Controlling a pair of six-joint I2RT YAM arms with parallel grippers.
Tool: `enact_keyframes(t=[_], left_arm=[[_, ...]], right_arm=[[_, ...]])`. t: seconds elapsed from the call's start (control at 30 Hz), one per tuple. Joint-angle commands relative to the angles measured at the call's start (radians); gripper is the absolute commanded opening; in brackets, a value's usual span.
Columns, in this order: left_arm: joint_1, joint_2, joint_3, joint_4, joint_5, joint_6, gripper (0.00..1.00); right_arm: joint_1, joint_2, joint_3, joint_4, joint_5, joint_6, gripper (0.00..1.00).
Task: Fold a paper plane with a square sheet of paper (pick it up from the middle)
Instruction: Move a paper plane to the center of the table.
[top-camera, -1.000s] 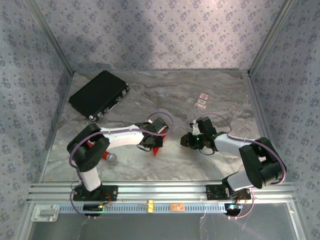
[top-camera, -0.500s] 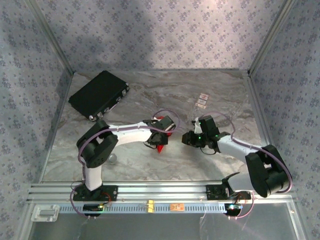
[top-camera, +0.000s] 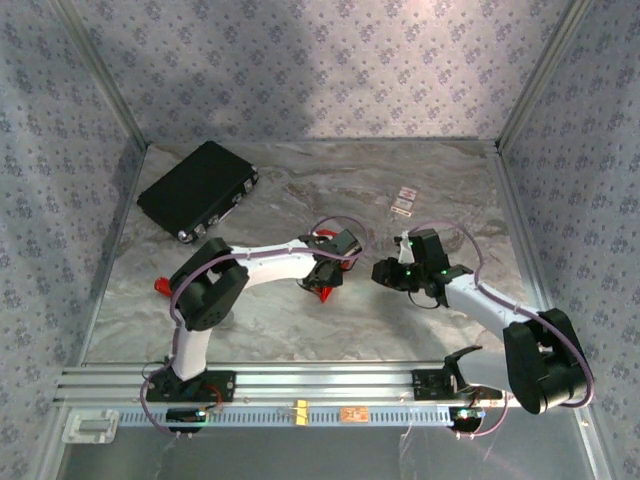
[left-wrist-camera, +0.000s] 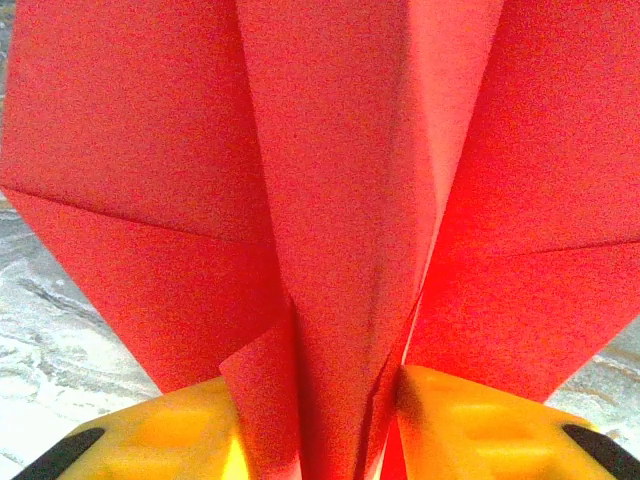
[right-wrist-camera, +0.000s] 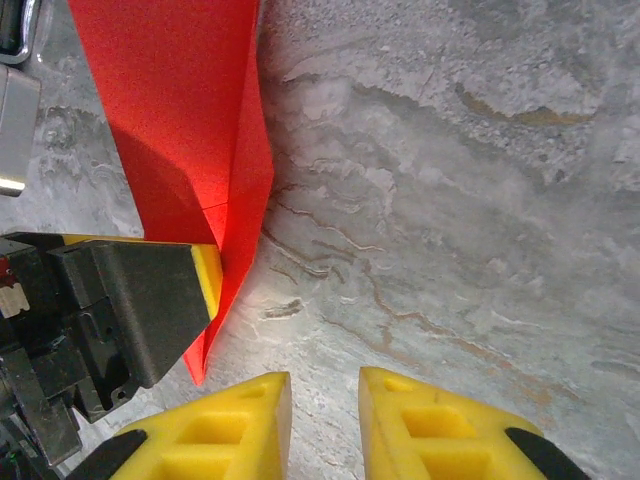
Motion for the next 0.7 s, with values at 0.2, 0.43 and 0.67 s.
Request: enact_keyframes(t=[0.2, 0.43, 0.67], left_arm=[[-0.008, 0.081, 0.030, -0.090, -0.009, -0.048, 0.42], [-0.012, 0.082, 0.056, -0.092, -0.017, -0.058, 0.44], [-0.016, 0.057, 0.069, -0.113, -0.020, -0.072, 0.45]], right_arm=[[-0.026, -0.024, -0.018, -0.034, -0.013, -0.025, 0.26], [-0.034, -0.027, -0.020, -0.033, -0.019, -0.026, 0.26], [-0.039, -0.045, -0.023, -0.041, -0.019, -0.025, 0.27]])
